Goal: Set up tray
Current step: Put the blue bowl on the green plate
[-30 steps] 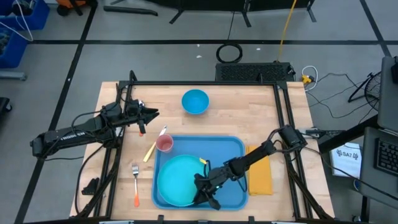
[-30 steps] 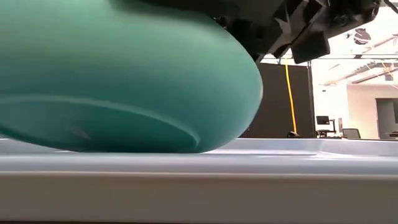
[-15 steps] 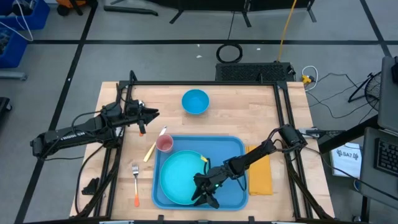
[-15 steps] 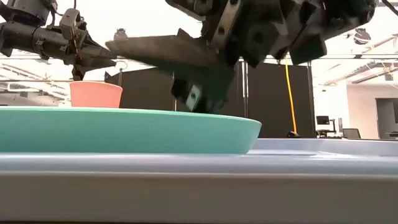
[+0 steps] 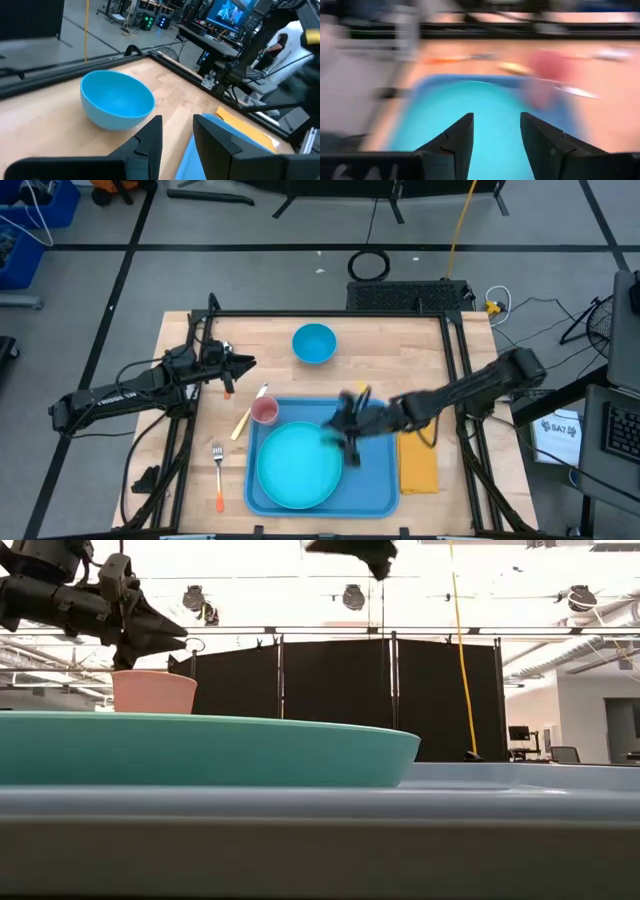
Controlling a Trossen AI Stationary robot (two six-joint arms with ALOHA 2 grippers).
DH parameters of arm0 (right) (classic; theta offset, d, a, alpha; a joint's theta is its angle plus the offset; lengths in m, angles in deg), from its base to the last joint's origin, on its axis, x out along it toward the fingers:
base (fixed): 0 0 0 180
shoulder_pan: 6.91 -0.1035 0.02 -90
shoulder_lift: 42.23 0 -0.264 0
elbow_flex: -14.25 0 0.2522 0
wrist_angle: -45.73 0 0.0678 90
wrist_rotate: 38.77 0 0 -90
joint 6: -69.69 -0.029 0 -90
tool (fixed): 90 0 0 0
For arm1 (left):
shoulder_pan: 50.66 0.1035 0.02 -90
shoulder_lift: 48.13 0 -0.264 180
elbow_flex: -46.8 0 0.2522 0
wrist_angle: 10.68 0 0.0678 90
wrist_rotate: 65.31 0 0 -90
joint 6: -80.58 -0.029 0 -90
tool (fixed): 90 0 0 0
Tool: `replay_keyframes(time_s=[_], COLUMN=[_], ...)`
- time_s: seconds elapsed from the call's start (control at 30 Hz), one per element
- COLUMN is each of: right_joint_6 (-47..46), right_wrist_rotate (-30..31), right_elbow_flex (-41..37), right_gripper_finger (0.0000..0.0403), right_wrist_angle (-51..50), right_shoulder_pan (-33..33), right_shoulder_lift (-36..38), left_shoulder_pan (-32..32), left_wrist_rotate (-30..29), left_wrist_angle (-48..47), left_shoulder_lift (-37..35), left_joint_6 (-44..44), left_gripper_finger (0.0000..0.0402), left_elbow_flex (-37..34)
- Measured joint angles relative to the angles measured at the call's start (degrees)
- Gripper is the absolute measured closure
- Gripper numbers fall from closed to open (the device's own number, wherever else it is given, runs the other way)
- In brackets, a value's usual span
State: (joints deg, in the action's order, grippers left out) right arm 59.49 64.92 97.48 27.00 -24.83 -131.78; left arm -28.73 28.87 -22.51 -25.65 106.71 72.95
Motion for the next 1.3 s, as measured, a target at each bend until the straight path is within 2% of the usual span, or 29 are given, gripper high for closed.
replay_keyframes(time_s=[0.17, 0.3, 0.37, 0.47, 0.67, 0.77, 0.9, 1.1, 1.3], right_joint_6=[-0.46, -1.42, -3.45, -4.42, -4.23, -5.50, -5.67, 0.77, 4.59], right_wrist_rotate=[12.94, 25.14, 29.80, 28.13, 20.65, 20.70, 20.54, 18.88, 17.56], right_elbow_flex=[0.00, -2.69, -6.51, -15.55, -36.53, -42.15, -45.90, -48.90, -51.63], right_gripper_finger=[0.0252, 0.0251, 0.0250, 0.0250, 0.0252, 0.0255, 0.0256, 0.0256, 0.0259], right_wrist_angle=[-16.70, -29.27, -31.45, -27.67, -9.60, -8.20, -8.17, -1.93, -0.85], right_shoulder_pan=[5.79, 10.94, 13.71, 17.05, 20.23, 20.66, 20.42, 18.07, 15.18], right_shoulder_lift=[7.84, 13.66, 17.44, 25.79, 45.96, 54.15, 61.77, 71.36, 79.60], left_shoulder_pan=[0.19, 2.46, 3.75, 5.71, 10.63, 14.23, 18.29, 19.00, 17.31], left_wrist_rotate=[-4.53, -3.98, -2.72, 0.05, 3.41, 7.49, 13.81, 14.59, 15.48], left_wrist_angle=[-0.27, -2.52, -3.62, -3.58, -3.77, -5.67, -12.31, -19.09, -22.11], left_shoulder_lift=[1.92, 8.43, 12.62, 19.66, 32.21, 38.16, 47.60, 59.51, 66.67], left_joint_6=[11.36, 12.61, 12.56, 8.91, 3.03, 3.23, 3.00, 0.18, -1.88], left_gripper_finger=[0.0289, 0.0289, 0.0289, 0.0289, 0.0289, 0.0289, 0.0289, 0.0289, 0.0289], left_elbow_flex=[0.17, 3.61, 6.27, 11.22, 21.64, 26.40, 33.12, 43.91, 50.95])
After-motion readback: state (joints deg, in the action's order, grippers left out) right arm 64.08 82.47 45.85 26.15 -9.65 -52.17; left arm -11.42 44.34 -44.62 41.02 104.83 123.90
